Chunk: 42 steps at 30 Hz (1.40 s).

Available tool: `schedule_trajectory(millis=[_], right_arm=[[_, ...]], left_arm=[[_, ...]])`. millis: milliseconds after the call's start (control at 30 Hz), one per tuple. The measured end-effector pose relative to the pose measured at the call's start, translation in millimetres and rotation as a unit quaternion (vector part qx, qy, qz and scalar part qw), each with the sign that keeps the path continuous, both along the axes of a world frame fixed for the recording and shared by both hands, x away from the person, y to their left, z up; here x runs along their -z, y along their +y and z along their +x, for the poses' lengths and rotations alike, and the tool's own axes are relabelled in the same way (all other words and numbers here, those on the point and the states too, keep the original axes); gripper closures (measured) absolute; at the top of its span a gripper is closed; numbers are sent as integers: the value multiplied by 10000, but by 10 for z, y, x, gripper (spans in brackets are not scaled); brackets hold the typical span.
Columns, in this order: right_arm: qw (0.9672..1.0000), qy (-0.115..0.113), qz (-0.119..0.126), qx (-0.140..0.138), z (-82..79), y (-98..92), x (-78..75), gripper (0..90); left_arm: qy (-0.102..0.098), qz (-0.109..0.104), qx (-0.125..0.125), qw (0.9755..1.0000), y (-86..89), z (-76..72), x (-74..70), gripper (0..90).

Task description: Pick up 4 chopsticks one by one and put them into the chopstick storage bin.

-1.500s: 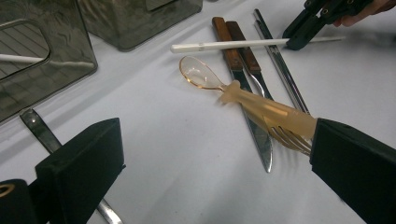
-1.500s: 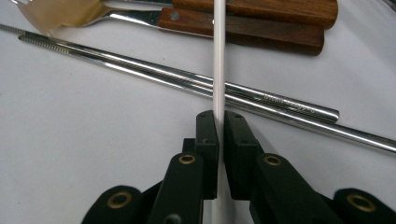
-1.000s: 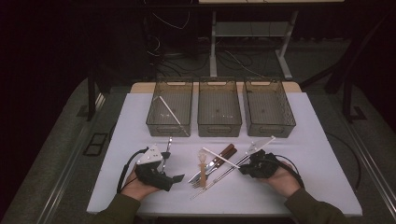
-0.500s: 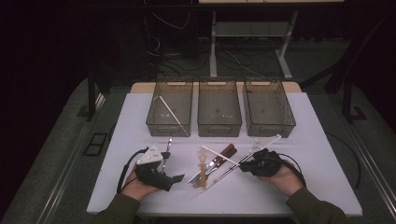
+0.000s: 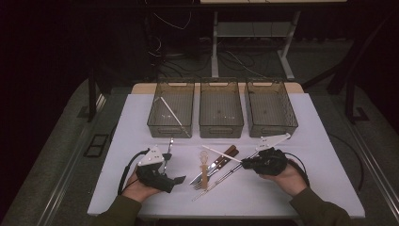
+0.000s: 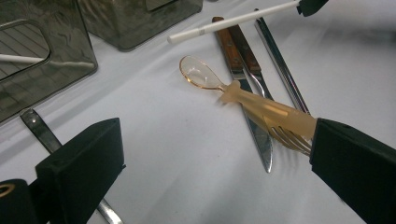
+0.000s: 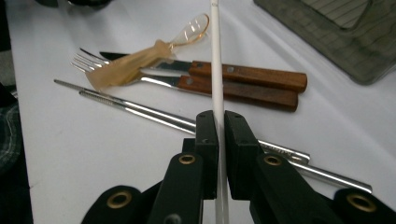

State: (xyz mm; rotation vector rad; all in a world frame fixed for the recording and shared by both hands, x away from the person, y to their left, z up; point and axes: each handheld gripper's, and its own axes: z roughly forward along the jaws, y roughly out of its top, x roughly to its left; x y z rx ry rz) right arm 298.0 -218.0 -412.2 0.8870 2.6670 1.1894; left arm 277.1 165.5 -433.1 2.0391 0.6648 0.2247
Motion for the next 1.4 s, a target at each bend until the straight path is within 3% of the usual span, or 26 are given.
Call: schedule_trajectory(millis=[667,1400], right_arm=[[9991,-121,402,101,126,21,-166,850],[9960,-338,825,92,277,211,-396,850]], left_arm=[[23,-41,-4,10000,6,6,6,10],[2,-43,4,10000,9,8,2,10]])
